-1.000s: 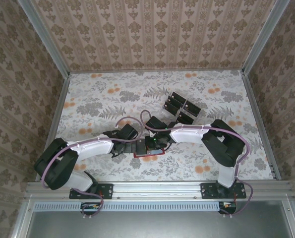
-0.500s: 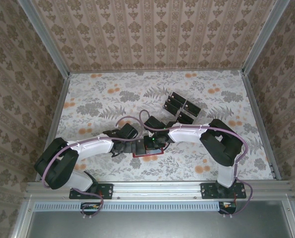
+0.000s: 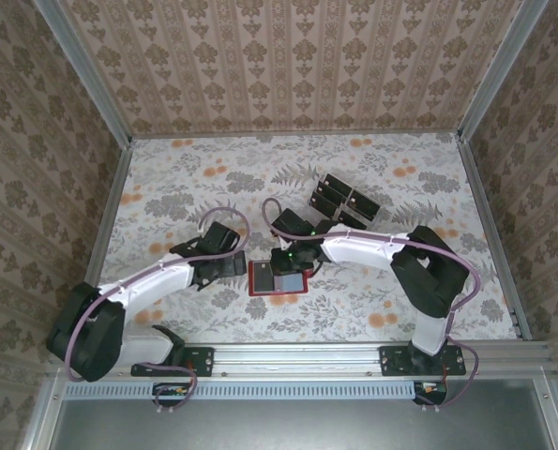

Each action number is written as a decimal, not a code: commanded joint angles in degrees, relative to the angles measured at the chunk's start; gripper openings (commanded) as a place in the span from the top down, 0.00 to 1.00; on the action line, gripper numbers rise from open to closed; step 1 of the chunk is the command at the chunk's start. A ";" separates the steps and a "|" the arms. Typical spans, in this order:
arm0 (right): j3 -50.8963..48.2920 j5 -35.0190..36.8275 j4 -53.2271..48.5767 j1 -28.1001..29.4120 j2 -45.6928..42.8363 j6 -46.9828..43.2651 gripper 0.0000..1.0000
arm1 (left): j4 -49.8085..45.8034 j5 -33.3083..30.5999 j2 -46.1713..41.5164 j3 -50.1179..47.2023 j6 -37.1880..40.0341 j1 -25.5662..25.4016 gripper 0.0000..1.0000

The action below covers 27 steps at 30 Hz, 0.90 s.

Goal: Put the credit cards into the card holder
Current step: Flip over the card slot in the card holder.

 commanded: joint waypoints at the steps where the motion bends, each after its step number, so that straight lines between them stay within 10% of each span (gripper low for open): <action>1: 1.76 3.63 -5.61 -1.44 -0.62 -4.05 0.68 | -2.32 0.96 -1.51 1.15 1.18 -0.14 0.00; 27: -1.81 -1.70 -0.09 -2.98 4.95 -2.29 0.54 | 3.84 -2.37 0.43 0.94 -7.32 -17.45 0.00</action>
